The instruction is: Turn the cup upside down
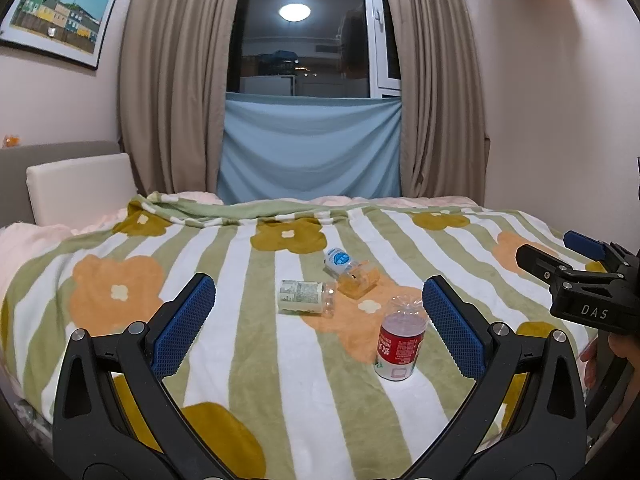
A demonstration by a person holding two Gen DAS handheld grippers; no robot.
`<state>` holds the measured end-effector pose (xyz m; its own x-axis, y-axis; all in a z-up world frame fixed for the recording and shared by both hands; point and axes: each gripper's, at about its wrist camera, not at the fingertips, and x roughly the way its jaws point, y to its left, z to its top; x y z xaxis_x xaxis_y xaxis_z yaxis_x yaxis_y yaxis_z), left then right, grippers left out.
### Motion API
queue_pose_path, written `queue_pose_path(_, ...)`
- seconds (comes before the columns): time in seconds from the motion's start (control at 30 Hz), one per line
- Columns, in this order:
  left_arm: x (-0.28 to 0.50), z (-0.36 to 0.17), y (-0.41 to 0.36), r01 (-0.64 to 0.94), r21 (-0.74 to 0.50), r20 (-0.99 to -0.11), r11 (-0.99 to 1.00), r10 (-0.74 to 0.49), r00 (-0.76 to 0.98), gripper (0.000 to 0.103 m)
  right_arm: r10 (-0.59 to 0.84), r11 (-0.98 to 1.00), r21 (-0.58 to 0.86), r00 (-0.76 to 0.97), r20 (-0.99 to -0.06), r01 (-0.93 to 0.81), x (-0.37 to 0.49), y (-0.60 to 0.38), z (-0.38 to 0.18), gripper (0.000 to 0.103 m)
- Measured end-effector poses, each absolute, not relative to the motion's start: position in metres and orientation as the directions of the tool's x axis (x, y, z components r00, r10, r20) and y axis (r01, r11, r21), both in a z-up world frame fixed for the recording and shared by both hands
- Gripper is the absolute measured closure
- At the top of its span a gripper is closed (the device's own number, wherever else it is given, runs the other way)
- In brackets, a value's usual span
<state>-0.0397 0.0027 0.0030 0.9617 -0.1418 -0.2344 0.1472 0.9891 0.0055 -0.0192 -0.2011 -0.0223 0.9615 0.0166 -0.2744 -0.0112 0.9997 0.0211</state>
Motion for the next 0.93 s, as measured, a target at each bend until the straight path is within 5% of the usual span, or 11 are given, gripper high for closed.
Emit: queue_pose_path(0.93,-0.0472,0.0112,0.0014,0.121,0.051,-0.150,0.991,-0.113,0.982,0.000,0.024,1.000,0.023,0.961,-0.274,-0.019,-0.0184,-0.1963,-0.0210,0.001)
